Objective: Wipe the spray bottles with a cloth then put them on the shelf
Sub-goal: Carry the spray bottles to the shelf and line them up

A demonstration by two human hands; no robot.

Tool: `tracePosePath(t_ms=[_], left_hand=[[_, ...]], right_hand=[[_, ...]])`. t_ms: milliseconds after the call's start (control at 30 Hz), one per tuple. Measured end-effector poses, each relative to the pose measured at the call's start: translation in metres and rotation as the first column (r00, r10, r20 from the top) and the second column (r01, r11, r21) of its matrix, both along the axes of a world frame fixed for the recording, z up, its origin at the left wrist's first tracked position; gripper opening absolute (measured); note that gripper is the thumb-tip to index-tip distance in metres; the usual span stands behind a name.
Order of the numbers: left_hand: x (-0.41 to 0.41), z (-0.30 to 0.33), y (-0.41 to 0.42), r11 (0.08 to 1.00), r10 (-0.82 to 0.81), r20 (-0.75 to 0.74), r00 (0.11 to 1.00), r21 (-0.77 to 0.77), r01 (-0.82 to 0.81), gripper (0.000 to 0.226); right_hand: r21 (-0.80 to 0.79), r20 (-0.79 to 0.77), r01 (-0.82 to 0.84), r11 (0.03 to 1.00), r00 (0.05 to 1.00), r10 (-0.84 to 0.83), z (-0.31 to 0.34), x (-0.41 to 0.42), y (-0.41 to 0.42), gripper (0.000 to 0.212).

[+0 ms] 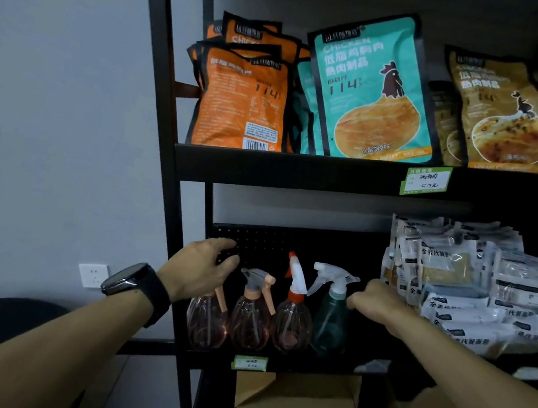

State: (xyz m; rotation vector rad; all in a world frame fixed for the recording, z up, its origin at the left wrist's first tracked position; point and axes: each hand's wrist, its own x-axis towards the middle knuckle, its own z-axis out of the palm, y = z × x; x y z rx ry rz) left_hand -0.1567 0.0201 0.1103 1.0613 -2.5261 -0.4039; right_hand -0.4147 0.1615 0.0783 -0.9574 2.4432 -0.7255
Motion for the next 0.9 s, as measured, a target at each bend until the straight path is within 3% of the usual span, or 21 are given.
tracePosePath(t_ms=[67,167,300,400,567,733,900], left_hand=[[0.006,0.001,0.002,1.000,0.009,-0.007,1.000,0.012,-0.008,0.050],[0.014,0.001,0.004,1.000,0.017,-0.003,1.000,0.017,-0.017,0.048],[0.019,-0.004,0.005,0.999,0.022,0.010,1.000,0.031,-0.022,0.048],[0.019,-0.011,0.006,0.999,0.028,0.020,0.999,0.033,-0.029,0.047],[0.015,-0.025,0.001,0.999,0.046,0.026,0.999,0.011,-0.046,0.046],[0.014,-0.038,-0.010,0.999,0.037,0.029,0.999,-0.028,-0.036,0.025],[0.013,-0.046,-0.014,0.996,0.032,0.020,0.999,-0.084,-0.030,0.030]], right_hand=[[-0.010,-0.066,0.036,0.999,0.997,-0.037,0.008,0.002,-0.001,0.015],[0.011,-0.259,0.039,0.999,0.965,-0.035,0.026,0.016,-0.002,0.027],[-0.107,-0.429,-0.049,0.993,0.903,-0.002,0.047,0.044,-0.014,0.023],[-0.184,-0.404,-0.214,0.959,0.906,0.124,0.052,0.068,-0.033,0.027],[-0.153,-0.338,-0.387,0.909,0.885,0.320,0.040,0.097,-0.068,0.029],[-0.085,-0.350,-0.435,0.896,0.855,0.382,0.023,0.109,-0.089,0.028],[-0.037,-0.373,-0.417,0.908,0.849,0.374,0.010,0.106,-0.104,0.021]])
